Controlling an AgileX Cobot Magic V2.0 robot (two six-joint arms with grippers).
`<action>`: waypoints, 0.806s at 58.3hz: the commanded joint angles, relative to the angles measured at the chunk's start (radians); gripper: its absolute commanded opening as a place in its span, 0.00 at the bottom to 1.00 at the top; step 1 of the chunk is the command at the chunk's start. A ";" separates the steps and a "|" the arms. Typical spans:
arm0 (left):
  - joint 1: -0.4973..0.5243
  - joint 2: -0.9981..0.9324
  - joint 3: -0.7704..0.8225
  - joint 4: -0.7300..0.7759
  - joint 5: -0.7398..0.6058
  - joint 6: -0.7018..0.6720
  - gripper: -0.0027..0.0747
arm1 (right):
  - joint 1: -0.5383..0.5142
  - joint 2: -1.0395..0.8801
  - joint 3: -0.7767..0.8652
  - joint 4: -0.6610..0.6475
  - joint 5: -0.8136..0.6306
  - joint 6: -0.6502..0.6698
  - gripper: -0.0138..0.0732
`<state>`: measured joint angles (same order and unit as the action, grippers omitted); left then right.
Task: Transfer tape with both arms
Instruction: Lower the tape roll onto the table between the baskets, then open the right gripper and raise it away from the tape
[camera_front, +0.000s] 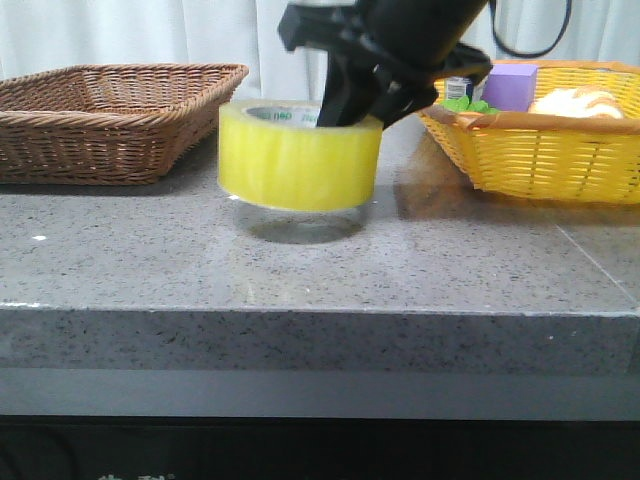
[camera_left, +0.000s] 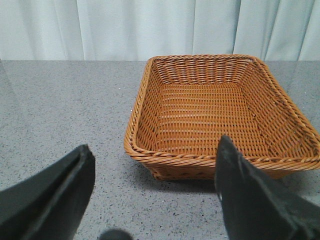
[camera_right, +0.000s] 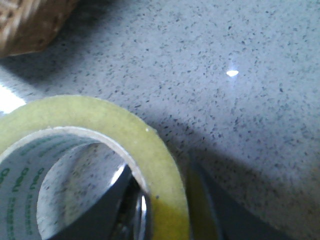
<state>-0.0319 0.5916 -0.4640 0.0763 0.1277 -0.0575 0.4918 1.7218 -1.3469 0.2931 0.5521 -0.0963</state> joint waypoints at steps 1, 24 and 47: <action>0.002 0.005 -0.037 0.001 -0.088 -0.002 0.67 | -0.002 -0.035 -0.033 0.018 -0.115 -0.009 0.37; 0.002 0.005 -0.037 0.001 -0.088 -0.002 0.67 | -0.002 -0.037 -0.064 0.018 -0.098 -0.009 0.64; 0.002 0.005 -0.037 0.001 -0.088 -0.002 0.67 | -0.002 -0.090 -0.126 0.016 -0.028 -0.009 0.18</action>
<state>-0.0319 0.5916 -0.4640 0.0763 0.1277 -0.0575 0.4918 1.6823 -1.4396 0.2994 0.5601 -0.0964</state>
